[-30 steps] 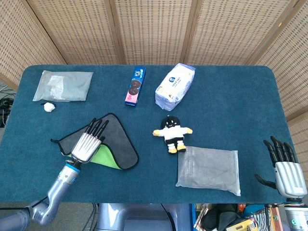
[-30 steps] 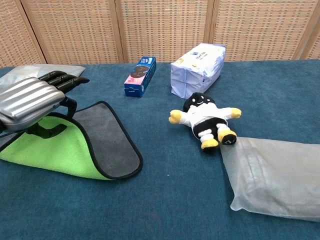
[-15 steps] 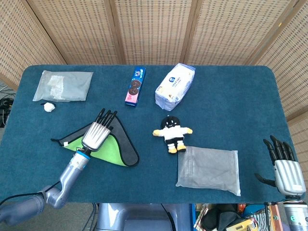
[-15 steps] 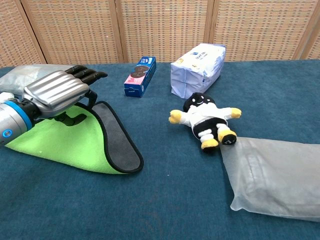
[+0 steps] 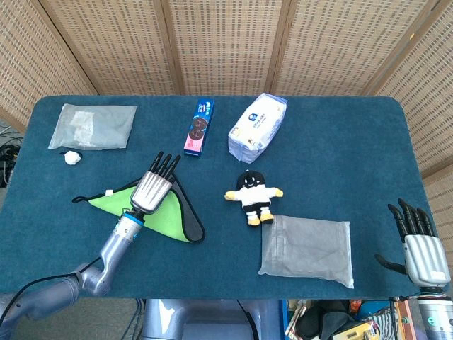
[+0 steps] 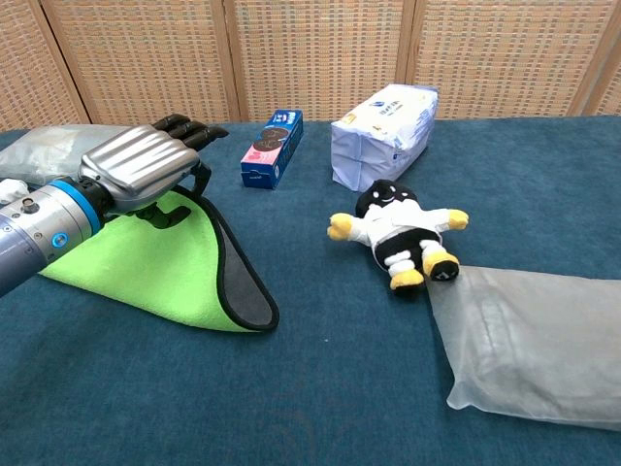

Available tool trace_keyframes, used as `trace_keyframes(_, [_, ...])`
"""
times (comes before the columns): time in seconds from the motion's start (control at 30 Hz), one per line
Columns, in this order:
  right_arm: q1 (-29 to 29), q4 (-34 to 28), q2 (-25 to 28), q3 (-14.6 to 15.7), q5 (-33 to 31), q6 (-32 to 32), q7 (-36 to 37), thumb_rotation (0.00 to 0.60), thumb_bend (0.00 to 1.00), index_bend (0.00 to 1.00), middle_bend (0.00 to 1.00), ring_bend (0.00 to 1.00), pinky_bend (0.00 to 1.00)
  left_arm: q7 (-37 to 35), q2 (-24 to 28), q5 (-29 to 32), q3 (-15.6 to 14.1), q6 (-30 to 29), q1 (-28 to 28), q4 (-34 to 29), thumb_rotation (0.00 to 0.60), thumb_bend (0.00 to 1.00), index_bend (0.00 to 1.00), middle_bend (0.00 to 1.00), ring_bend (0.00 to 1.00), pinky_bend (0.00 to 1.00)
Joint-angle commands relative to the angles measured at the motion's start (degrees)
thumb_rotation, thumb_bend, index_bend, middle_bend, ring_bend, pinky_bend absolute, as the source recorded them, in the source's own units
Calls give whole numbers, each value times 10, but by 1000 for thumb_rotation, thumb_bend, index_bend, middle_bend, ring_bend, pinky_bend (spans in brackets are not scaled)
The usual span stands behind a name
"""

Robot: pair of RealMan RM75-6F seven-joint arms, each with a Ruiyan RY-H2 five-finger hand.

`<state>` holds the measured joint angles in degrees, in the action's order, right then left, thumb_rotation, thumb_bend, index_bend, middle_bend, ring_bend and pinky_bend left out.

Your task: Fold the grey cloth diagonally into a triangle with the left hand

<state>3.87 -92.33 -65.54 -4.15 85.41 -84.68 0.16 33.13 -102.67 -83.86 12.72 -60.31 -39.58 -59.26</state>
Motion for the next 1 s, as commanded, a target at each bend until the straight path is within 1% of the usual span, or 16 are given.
trace_keyframes(0.03, [0,0,0,0,-1,1,0,600,0,0,0,0,0,6,0,10,1,2,-3,2,600,425,671,0,0,0])
trace_keyframes(0.23, [1,-3,-1,2,4,0,-3,600,0,0,0,0,0,17,-6,32,-2,12,-11,17,600,425,671,0,0,0])
trace_keyframes(0.43, [1,-3,-1,3,5,-2,-6,600,0,0,0,0,0,19,-21,51,2,18,-21,33,600,426,671,0,0,0])
trace_keyframes(0.77, [2,-2,-3,3,4,-1,-6,600,0,0,0,0,0,33,-27,80,6,24,-32,46,600,426,671,0,0,0])
trace_keyframes(1.0, [2,-2,-3,3,3,1,-7,600,0,0,0,0,0,39,-30,93,4,27,-38,55,600,425,671,0,0,0])
